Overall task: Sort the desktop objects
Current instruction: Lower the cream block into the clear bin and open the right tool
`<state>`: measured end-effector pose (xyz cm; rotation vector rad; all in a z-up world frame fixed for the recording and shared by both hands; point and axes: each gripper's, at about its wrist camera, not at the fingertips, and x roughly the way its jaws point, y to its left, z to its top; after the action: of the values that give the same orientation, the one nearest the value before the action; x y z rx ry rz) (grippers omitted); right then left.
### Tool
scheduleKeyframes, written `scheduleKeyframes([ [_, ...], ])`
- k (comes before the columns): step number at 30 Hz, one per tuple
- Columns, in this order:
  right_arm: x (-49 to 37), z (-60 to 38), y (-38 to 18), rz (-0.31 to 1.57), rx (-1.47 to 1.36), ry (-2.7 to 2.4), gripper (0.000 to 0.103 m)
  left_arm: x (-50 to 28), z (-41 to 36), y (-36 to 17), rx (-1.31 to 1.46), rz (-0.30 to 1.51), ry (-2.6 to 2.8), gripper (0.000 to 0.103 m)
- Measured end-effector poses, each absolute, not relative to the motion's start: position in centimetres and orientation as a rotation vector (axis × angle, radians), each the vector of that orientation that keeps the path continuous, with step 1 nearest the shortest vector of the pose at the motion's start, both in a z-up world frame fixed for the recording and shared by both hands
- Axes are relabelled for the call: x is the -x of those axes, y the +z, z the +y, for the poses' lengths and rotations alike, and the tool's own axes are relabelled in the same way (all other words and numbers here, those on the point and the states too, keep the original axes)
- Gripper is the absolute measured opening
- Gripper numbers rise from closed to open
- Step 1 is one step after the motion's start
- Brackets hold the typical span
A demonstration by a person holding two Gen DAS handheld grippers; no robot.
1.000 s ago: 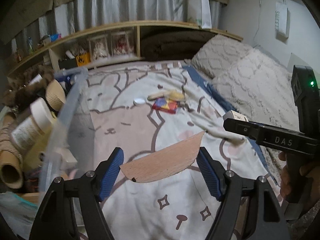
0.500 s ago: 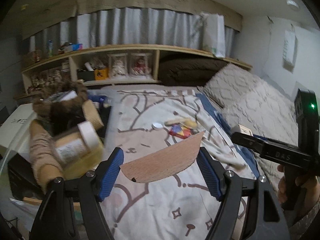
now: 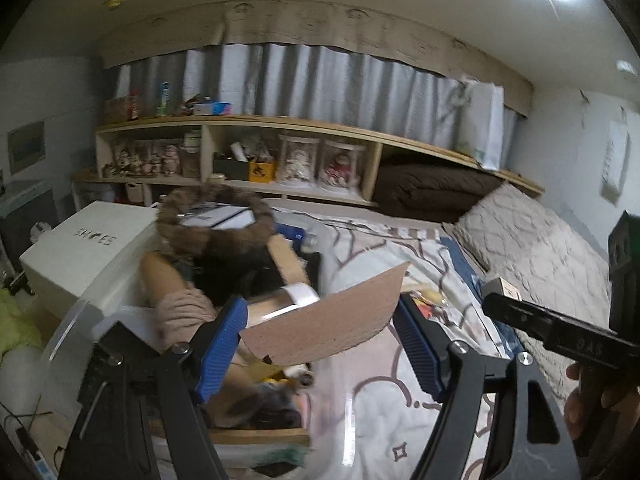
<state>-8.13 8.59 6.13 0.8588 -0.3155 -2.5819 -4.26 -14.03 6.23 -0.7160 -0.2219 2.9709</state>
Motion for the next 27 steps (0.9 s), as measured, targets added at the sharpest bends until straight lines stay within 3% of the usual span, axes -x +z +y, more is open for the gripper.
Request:
scheduleKeyframes([
  [27,10.0,-2.7,9.1,0.052,-0.844,-2.467,0.059,4.5,-25.0,5.2,0.717,-0.509,3.134,0.075],
])
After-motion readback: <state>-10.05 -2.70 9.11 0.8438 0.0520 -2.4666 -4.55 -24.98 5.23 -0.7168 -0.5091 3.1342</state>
